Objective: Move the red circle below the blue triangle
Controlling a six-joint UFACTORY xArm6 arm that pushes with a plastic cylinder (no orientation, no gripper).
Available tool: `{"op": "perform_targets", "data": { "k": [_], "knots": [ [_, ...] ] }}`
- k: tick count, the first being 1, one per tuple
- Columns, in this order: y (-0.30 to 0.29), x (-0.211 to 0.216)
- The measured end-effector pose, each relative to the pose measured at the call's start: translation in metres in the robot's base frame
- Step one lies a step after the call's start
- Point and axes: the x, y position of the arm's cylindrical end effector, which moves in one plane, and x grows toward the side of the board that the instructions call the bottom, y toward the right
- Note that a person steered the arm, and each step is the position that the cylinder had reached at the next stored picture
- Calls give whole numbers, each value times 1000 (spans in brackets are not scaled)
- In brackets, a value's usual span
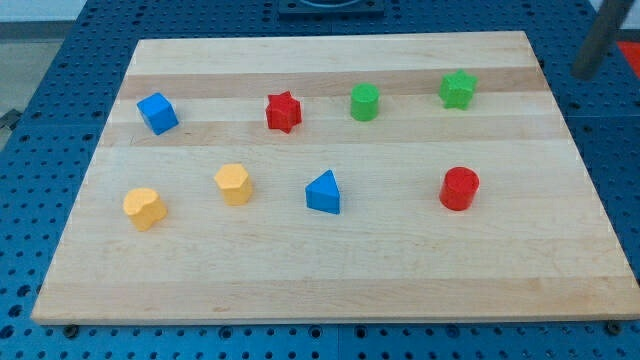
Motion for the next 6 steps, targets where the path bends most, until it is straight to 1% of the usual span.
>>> {"op": "perform_targets", "data": {
  "k": [1, 2, 3, 4, 6],
  "knots": [
    [-2, 60],
    [-58, 69],
    [-129, 69],
    [-165, 91],
    [-212, 132]
  ]
}}
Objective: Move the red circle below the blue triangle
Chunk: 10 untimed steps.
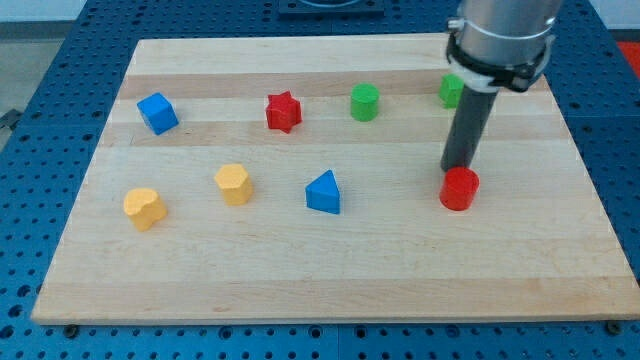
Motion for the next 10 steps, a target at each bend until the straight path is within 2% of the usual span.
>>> {"op": "perform_targets", "data": {
  "k": [1, 2, 3, 4, 5, 6, 8, 9, 10],
  "knots": [
    [-39, 35],
    [-56, 38],
    [-44, -14],
    [0, -41],
    [57, -28],
    [68, 8],
    [-36, 89],
    [-70, 99],
    [-28, 99]
  ]
}}
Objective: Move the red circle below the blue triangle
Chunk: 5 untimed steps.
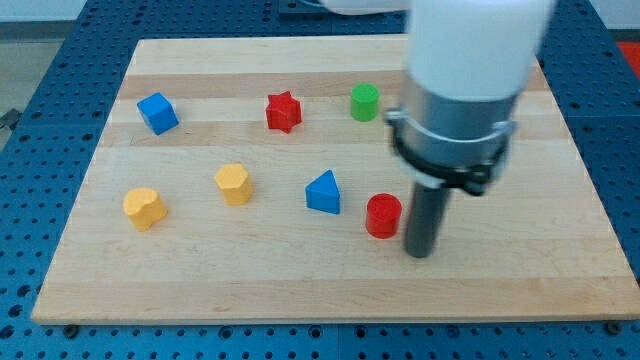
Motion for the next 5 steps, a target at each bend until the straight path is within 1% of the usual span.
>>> {"op": "perform_targets", "data": {
  "k": [1, 2, 3, 4, 5],
  "knots": [
    [35, -35],
    [-15, -62],
    [-102, -32],
    [-155, 1],
    [-138, -36]
  ]
}}
